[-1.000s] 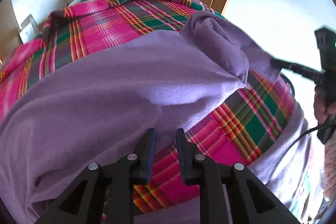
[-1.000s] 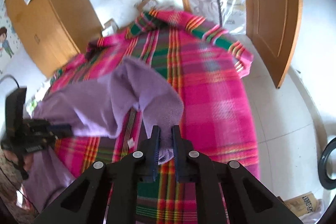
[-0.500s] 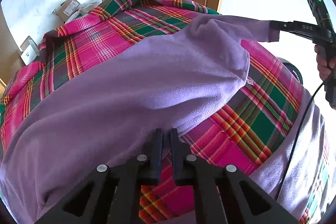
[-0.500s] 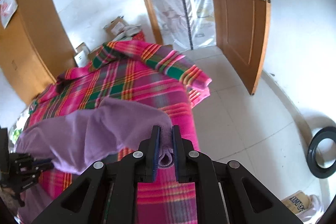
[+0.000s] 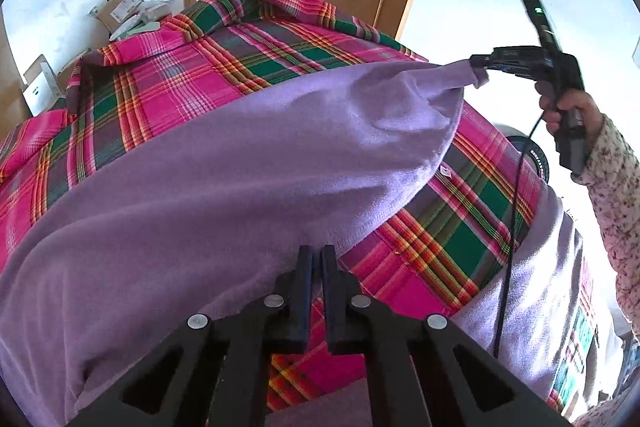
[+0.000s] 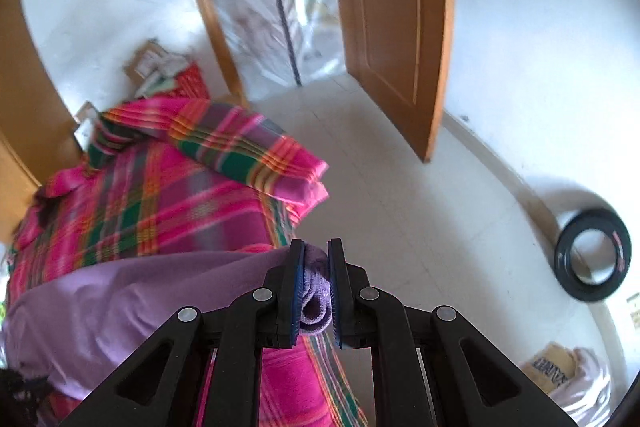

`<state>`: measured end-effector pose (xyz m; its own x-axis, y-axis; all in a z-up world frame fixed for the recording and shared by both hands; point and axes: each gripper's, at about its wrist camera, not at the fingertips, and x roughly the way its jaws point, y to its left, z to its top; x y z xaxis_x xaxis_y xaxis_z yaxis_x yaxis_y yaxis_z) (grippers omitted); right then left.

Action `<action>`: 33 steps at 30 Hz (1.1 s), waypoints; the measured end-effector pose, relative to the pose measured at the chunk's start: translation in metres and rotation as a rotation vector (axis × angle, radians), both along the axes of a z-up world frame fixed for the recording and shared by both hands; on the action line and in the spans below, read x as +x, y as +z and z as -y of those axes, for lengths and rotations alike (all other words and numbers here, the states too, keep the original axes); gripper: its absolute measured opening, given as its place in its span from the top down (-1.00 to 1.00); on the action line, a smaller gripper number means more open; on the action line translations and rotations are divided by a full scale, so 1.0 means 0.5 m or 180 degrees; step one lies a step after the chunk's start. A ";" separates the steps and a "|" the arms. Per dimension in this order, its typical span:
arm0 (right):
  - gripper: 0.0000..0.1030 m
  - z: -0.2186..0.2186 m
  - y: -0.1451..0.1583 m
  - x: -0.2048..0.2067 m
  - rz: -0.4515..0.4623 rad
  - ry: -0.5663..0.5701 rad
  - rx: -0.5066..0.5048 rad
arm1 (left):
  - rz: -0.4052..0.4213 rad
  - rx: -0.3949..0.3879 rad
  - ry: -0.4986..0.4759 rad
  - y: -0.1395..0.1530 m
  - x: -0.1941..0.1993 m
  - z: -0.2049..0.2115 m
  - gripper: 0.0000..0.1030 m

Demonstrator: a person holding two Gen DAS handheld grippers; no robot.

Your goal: Fold clothes

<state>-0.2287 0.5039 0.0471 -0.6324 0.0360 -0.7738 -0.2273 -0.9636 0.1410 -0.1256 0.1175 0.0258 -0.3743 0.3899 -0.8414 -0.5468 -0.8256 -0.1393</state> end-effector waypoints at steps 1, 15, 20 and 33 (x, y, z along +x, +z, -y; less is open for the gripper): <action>0.74 -0.003 -0.006 -0.004 -0.0001 -0.0041 -0.0008 | 0.0002 -0.0010 -0.0012 -0.002 0.001 -0.002 0.91; 0.36 -0.072 -0.054 0.091 -0.0113 -0.0281 -0.1025 | 0.0102 0.0052 0.0055 -0.008 -0.001 0.005 0.91; 0.36 -0.074 -0.039 0.097 -0.0348 -0.0390 -0.1140 | 0.0124 0.0042 0.0053 -0.013 -0.001 0.004 0.91; 0.34 0.003 -0.087 -0.058 0.0184 0.0272 -0.0959 | 0.0225 0.0094 0.0099 -0.032 -0.009 0.009 0.90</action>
